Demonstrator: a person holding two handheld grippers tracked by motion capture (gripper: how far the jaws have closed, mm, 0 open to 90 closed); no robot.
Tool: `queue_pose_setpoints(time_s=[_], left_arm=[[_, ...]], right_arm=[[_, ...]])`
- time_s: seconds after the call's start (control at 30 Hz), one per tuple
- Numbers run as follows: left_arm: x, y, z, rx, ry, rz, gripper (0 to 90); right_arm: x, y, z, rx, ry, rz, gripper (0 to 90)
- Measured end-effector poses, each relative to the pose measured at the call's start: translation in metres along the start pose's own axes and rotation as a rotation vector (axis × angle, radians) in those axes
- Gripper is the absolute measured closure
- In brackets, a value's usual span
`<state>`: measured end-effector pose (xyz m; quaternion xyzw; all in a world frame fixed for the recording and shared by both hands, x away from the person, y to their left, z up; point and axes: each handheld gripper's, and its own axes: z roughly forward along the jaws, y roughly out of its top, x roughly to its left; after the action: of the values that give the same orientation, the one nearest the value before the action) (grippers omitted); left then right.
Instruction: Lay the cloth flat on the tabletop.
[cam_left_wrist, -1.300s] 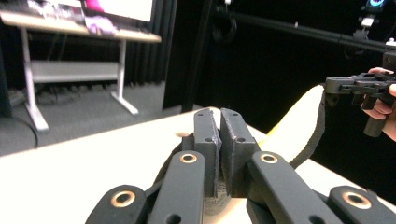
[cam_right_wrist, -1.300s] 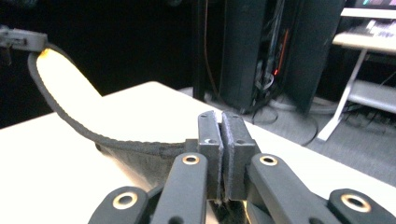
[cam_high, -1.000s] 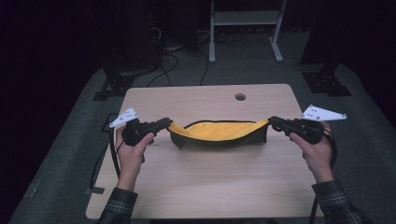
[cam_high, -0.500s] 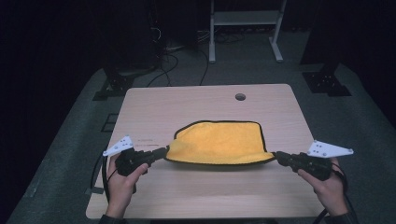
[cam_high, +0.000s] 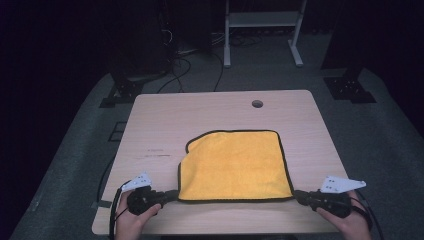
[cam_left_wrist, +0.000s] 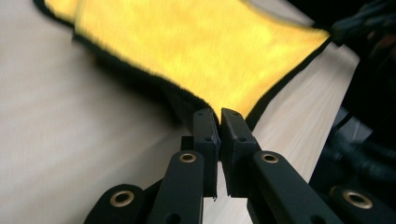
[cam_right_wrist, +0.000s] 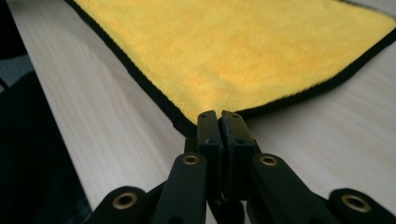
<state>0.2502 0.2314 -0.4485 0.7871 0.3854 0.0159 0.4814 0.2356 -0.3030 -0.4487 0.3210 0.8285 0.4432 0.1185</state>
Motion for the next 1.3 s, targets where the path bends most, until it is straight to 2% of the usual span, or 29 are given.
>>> queue_pose_setpoints(time_s=[0.07,0.1,0.13,0.17,0.2,0.23,0.27,0.3,0.33,0.37,0.4,0.43,0.47,0.6,0.67,0.73,0.77,0.83,0.87,0.93,0.97,1.0,1.03,1.1,1.17,1.2,1.23,1.3], left_arm=[[0.0,-0.006,0.003,0.043,0.006,-0.012,85.0],[-0.001,-0.011,0.008,0.089,0.021,-0.018,84.9],[-0.001,-0.011,0.008,0.089,0.021,-0.018,84.8],[-0.002,-0.015,0.011,0.131,0.031,-0.02,84.6],[-0.002,-0.015,0.011,0.131,0.031,-0.02,84.2],[-0.002,-0.017,0.014,0.17,0.043,-0.023,81.1],[-0.002,-0.018,0.016,0.191,0.05,-0.027,81.1],[-0.002,-0.019,0.017,0.194,0.049,-0.029,74.1],[-0.001,-0.019,0.016,0.189,0.047,-0.032,74.1],[0.001,-0.014,0.012,0.164,0.058,-0.026,68.5],[0.001,-0.014,0.012,0.164,0.058,-0.026,65.2],[0.002,-0.011,0.009,0.131,0.053,-0.028,65.2],[0.003,-0.008,0.007,0.114,0.054,-0.027,59.8],[0.012,0.011,0.002,0.046,0.091,-0.012,53.9],[0.02,0.022,0.002,0.02,0.119,-0.002,53.6],[0.035,0.041,0.006,-0.021,0.146,0.003,55.2],[0.035,0.041,0.006,-0.021,0.146,0.003,56.4],[0.046,0.054,0.011,-0.033,0.161,0.012,59.3],[0.056,0.065,0.018,-0.042,0.18,0.021,60.2],[0.059,0.069,0.021,-0.042,0.193,0.025,61.0],[0.068,0.078,0.03,-0.044,0.216,0.039,60.7],[0.068,0.078,0.03,-0.044,0.216,0.039,60.4],[0.077,0.086,0.04,-0.037,0.24,0.047,60.6],[0.082,0.088,0.045,-0.037,0.246,0.046,60.6],[0.094,0.095,0.062,-0.018,0.255,0.047,61.1],[0.094,0.095,0.062,-0.018,0.255,0.047,61.3],[0.097,0.096,0.068,-0.016,0.244,0.033,61.3],[0.103,0.1,0.079,0.006,0.253,0.034,60.9]], right_arm=[[0.004,-0.005,0.002,0.037,0.004,-0.005,86.1],[0.006,-0.008,0.003,0.06,0.005,-0.01,86.1],[0.006,-0.008,0.003,0.06,0.005,-0.01,86.1],[0.008,-0.011,0.005,0.085,0.012,-0.017,86.1],[0.008,-0.011,0.005,0.085,0.012,-0.017,86.1],[0.009,-0.014,0.007,0.115,0.012,-0.02,85.5],[0.009,-0.014,0.007,0.115,0.012,-0.02,85.5],[0.007,-0.016,0.009,0.13,0.017,-0.017,80.8],[0.007,-0.016,0.009,0.13,0.017,-0.017,80.8],[0.005,-0.016,0.008,0.109,0.007,-0.009,70.6],[0.005,-0.016,0.008,0.109,0.007,-0.009,70.6],[0.004,-0.015,0.007,0.086,0.006,-0.001,65.3],[0.001,-0.013,0.005,0.052,-0.001,0.015,60.5],[-0.004,-0.012,0.009,0.045,-0.021,0.01,53.6],[-0.007,-0.011,0.013,0.04,-0.041,0.002,49.2],[-0.012,-0.008,0.017,0.029,-0.071,0.005,44.4],[-0.014,-0.007,0.019,0.024,-0.082,0.009,42.8],[-0.019,-0.005,0.022,0.016,-0.093,0.012,40.2],[-0.021,-0.005,0.023,0.016,-0.101,0.015,39.2],[-0.023,-0.004,0.025,0.013,-0.11,0.011,38.4],[-0.027,-0.003,0.027,0.011,-0.12,0.013,37.3],[-0.027,-0.003,0.027,0.011,-0.12,0.013,37.3],[-0.031,-0.002,0.03,0.011,-0.13,0.015,36.6],[-0.032,-0.002,0.031,0.011,-0.13,0.017,36.5],[-0.035,0.001,0.035,0.011,-0.126,0.017,36.5],[-0.035,0.001,0.035,0.011,-0.126,0.017,36.5],[-0.035,0.001,0.036,0.01,-0.125,0.019,36.5],[-0.035,0.003,0.038,0.014,-0.125,0.01,36.5]])
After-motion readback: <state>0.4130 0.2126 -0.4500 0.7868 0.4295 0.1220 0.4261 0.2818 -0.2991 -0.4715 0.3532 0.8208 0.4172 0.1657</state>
